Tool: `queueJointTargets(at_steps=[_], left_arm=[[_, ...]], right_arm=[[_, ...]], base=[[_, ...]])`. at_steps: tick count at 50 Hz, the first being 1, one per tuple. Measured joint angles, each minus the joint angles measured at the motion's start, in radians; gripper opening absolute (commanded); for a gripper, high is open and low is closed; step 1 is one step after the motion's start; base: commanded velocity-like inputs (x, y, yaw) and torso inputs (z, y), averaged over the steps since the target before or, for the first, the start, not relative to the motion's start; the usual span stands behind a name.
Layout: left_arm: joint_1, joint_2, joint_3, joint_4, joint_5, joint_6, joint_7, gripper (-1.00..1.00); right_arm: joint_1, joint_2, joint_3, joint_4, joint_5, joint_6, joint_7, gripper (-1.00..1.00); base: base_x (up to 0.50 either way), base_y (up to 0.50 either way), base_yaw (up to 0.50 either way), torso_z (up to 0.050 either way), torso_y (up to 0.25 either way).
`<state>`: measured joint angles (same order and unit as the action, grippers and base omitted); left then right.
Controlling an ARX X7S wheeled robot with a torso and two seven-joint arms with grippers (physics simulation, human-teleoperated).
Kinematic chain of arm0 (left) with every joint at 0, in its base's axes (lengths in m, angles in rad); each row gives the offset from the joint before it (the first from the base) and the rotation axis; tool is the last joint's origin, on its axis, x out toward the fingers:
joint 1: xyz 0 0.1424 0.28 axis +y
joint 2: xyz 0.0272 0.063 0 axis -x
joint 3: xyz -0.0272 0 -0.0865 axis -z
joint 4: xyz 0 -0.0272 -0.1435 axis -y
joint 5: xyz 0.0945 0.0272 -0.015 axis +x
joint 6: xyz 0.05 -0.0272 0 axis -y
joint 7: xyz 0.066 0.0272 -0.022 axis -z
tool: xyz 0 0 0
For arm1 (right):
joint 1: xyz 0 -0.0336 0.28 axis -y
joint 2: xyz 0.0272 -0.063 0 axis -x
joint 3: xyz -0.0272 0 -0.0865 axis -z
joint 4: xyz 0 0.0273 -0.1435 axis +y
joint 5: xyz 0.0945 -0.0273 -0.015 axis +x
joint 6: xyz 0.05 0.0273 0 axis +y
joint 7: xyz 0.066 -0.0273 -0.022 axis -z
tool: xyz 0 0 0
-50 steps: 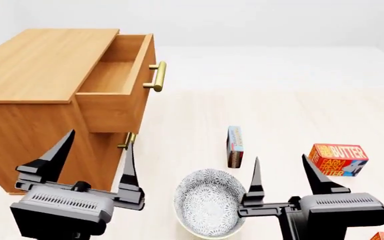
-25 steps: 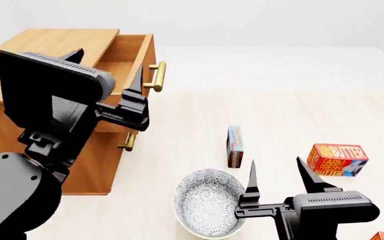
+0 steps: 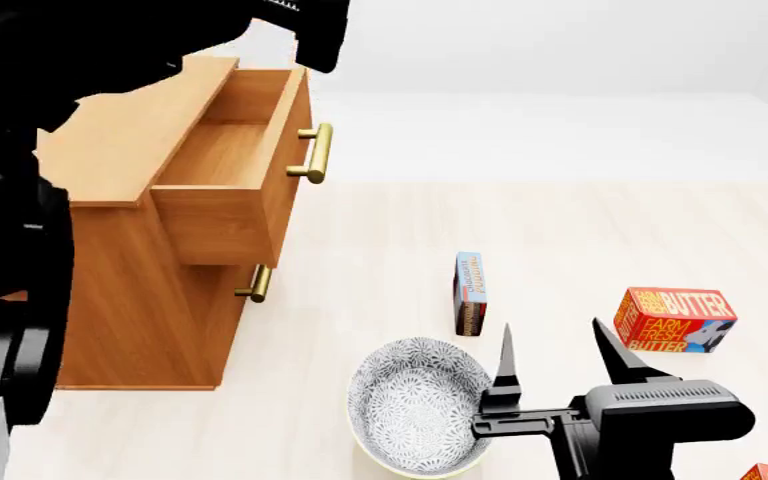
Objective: Put the chocolate pudding in the top drawer of the cabinet and close it.
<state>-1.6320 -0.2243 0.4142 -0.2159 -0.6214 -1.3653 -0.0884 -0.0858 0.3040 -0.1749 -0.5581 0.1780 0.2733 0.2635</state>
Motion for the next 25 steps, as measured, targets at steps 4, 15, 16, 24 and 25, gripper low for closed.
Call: queueJointTargets(at_steps=[4,15,16,24,25], left_arm=[[-0.087,0.033,0.059,-0.175,0.026,0.006,0.047,1.0],[-0.262,0.141,0.225,-0.648,0.053,0.048,0.202,1.0],[-0.274,0.149,0.24,-0.687,0.042,0.053,0.21,1.0],[-0.33,0.189,0.265,-0.909,0.005,0.063,0.242,1.0],[-0.333,0.192,0.251,-0.927,0.017,0.061,0.246,1.0]], right_arm=[[-0.001,0.002,0.002,-0.001,0.004,0.0,0.001,1.0],[-0.001,0.007,0.0,0.004,0.005,0.0,0.005,1.0],[0.0,0.008,0.0,0.005,0.006,0.0,0.005,1.0],[0.002,0.01,-0.003,0.014,0.005,-0.004,0.007,1.0],[0.002,0.011,-0.003,0.015,0.005,-0.005,0.007,1.0]], base=[[0.0,0.0,0.0,0.0,0.0],[0.0,0.0,0.0,0.0,0.0],[0.0,0.0,0.0,0.0,0.0],[0.0,0.0,0.0,0.0,0.0],[0.0,0.0,0.0,0.0,0.0]])
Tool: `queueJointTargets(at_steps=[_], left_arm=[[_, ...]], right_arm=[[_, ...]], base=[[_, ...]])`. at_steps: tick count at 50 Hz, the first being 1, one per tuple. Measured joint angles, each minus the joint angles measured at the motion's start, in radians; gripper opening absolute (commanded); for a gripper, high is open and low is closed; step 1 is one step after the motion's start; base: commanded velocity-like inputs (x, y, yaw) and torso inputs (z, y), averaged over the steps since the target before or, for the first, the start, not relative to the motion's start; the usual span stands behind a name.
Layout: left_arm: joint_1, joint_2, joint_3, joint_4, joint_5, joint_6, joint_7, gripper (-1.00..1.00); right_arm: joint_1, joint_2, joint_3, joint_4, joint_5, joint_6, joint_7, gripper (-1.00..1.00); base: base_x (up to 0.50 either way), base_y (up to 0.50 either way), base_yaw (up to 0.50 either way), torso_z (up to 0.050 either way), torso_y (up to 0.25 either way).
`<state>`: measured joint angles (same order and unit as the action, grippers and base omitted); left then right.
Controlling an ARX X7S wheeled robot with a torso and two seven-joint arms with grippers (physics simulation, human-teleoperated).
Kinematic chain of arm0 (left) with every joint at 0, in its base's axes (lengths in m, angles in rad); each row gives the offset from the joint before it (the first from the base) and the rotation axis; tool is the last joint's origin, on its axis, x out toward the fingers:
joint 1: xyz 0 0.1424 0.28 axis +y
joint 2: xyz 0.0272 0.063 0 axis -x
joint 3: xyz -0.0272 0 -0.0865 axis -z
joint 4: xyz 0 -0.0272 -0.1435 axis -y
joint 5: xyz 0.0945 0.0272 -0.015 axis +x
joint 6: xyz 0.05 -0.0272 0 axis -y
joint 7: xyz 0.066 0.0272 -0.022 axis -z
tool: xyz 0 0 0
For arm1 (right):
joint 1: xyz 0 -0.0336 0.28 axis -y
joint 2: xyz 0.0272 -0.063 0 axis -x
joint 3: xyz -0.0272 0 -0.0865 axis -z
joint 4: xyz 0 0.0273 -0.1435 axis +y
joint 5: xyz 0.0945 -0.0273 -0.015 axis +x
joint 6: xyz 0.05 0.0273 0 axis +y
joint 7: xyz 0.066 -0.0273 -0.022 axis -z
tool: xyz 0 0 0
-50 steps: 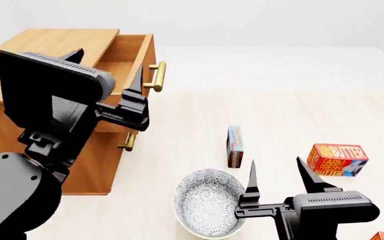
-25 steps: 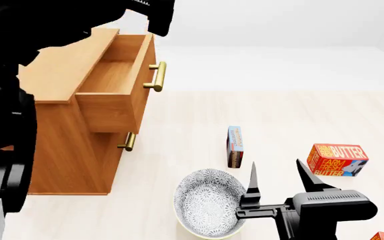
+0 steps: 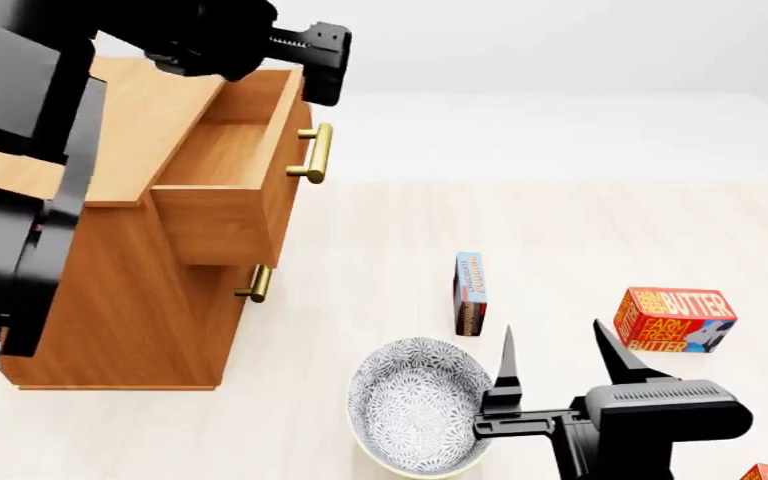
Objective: Put the chocolate pudding in the top drawer of the cabinet and close it.
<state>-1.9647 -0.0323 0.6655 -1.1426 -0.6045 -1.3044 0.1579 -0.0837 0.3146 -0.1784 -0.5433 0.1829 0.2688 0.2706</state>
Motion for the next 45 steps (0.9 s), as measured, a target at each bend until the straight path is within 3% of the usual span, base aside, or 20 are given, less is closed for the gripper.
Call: queueJointTargets(at_steps=[7,13,45], left_arm=[[-0.005,0.015,-0.13,-0.083,0.126,-0.019,0.031,1.0],[-0.001,0.022,-0.177,-0.121,0.176,-0.032,0.056,1.0],[0.027,0.031,-0.071,-0.164,0.115,-0.054,0.119,1.0]], right_arm=[[0.004,0.001,-0.007,0.007,-0.004,-0.002,0.002,1.0],[0.006,0.002,-0.013,0.014,-0.006,-0.006,0.002,1.0],[0.014,0.009,-0.031,0.031,-0.006,-0.012,0.01,1.0]], base=[[0.0,0.0,0.0,0.0,0.0],[0.0,0.0,0.0,0.0,0.0],[0.0,0.0,0.0,0.0,0.0]])
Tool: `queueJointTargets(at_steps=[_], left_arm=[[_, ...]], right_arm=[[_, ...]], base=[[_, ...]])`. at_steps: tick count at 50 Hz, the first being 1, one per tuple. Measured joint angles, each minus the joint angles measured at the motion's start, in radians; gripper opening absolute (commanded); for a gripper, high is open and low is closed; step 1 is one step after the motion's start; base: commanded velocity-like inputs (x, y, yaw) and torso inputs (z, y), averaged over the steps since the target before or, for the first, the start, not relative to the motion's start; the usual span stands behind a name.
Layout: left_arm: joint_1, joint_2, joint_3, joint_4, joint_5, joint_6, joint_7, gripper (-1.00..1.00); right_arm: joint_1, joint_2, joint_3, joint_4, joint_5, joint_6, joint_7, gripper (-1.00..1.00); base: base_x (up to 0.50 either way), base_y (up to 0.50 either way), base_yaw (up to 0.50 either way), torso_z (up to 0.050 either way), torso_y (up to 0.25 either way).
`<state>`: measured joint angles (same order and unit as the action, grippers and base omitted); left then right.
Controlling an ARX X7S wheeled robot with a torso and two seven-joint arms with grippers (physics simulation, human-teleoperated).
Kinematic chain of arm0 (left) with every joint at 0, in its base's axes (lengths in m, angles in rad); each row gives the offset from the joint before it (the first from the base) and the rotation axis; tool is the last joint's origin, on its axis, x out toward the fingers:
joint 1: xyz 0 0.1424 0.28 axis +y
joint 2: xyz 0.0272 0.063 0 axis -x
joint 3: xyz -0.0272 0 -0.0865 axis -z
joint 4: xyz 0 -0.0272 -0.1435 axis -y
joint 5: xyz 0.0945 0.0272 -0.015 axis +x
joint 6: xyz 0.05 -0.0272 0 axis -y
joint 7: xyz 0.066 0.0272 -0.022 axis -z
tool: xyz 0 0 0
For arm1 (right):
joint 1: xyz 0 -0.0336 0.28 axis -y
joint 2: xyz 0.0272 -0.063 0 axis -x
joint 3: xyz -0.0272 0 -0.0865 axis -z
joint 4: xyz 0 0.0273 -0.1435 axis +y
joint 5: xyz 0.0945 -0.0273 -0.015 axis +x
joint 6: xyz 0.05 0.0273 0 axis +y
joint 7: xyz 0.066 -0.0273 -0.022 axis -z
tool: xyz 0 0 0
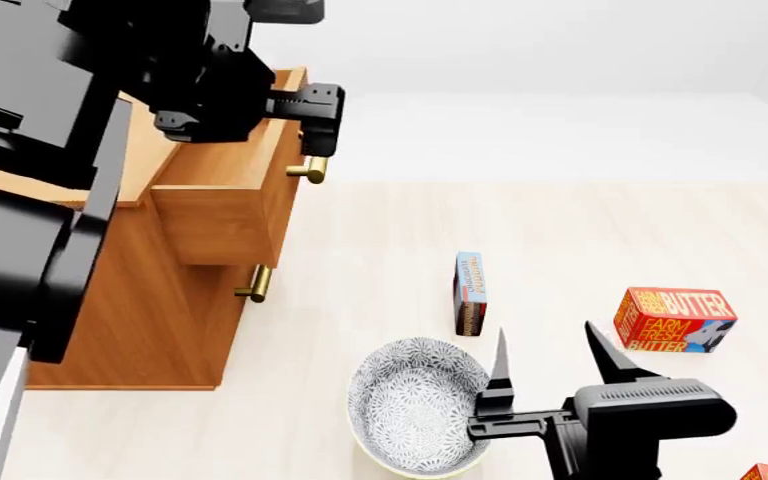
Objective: Put the chocolate pudding in the top drawer of the cabinet and close it.
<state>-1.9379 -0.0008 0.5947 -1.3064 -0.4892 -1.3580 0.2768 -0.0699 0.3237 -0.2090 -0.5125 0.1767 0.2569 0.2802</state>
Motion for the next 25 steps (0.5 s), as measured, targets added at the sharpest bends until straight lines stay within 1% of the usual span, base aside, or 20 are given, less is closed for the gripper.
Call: queueJointTargets(at_steps=[25], left_arm=[[0.038,0.0,0.093,-0.002,-0.048,0.0,0.012,1.0]], right_arm=[[0.004,0.005,-0.011,0.013,0.004,-0.006,0.005,1.0]], base=[[0.0,0.0,0.0,0.0,0.0]])
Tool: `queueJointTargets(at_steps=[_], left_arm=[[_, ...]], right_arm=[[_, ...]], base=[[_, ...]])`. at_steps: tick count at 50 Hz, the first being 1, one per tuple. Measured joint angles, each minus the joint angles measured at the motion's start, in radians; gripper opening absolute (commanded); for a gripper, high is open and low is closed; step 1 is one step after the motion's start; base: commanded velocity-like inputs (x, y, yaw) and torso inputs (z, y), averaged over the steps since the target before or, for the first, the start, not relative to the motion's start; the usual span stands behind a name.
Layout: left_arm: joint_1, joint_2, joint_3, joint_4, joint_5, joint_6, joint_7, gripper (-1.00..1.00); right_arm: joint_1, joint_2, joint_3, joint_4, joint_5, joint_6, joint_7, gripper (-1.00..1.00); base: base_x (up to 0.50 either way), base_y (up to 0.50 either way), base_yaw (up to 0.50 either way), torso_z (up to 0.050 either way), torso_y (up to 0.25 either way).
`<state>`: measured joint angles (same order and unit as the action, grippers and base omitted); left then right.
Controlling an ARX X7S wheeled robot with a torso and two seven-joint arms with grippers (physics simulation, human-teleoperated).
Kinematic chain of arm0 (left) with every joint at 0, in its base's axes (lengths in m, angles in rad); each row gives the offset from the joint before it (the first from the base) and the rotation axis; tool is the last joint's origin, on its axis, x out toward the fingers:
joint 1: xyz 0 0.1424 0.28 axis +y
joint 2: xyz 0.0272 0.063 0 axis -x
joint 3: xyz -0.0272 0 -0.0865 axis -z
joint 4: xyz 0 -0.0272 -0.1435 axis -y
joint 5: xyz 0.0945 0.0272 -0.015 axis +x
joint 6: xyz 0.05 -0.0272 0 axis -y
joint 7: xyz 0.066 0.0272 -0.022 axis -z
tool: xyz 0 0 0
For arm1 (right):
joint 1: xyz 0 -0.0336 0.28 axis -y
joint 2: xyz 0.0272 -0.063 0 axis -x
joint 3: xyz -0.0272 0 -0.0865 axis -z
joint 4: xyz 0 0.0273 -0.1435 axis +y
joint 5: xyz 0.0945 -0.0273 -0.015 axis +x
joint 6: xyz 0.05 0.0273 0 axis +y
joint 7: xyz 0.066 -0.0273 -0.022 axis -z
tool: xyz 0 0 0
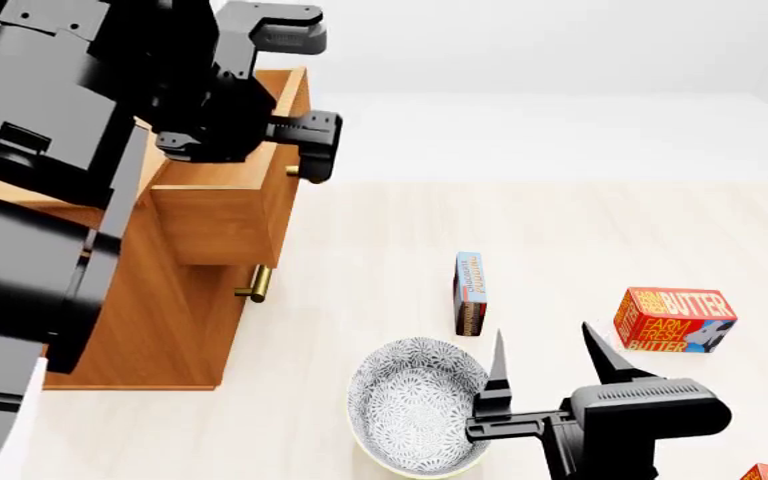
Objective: Put the chocolate pudding in the top drawer of the cabinet and close it.
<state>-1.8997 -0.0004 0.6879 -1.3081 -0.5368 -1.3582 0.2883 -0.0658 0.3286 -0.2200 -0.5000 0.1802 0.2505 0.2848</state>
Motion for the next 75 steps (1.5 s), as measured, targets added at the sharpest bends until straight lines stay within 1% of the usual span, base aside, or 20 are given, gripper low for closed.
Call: queueJointTargets(at_steps=[24,37,49,55,65,75], left_arm=[[0.034,0.0,0.046,0.0,-0.009,0.004,-0.006,1.0],[0.055,0.0,0.02,0.0,0.034,0.004,-0.005,1.0],[0.065,0.0,-0.022,0.007,0.098,0.005,0.018,1.0],[0.066,0.0,-0.02,0.007,0.11,0.007,0.032,1.0],[0.063,0.0,0.057,0.004,0.036,0.019,0.04,1.0],[0.054,-0.002,0.195,0.001,-0.159,0.047,0.024,1.0]], right_arm=[[0.003,0.007,-0.006,-0.001,0.008,0.004,0.006,1.0],[0.002,0.011,-0.008,-0.001,0.011,0.003,0.009,1.0],[0.004,0.013,-0.013,0.006,0.013,-0.001,0.012,1.0],[0.006,0.014,-0.015,0.009,0.013,-0.002,0.013,1.0],[0.009,0.014,-0.019,0.015,0.015,-0.004,0.015,1.0],[0.015,0.016,-0.02,0.012,0.019,0.004,0.019,1.0]], base=[[0.0,0.0,0.0,0.0,0.0],[0.0,0.0,0.0,0.0,0.0],[0.0,0.0,0.0,0.0,0.0],[0.0,0.0,0.0,0.0,0.0],[0.0,0.0,0.0,0.0,0.0],[0.0,0.0,0.0,0.0,0.0]])
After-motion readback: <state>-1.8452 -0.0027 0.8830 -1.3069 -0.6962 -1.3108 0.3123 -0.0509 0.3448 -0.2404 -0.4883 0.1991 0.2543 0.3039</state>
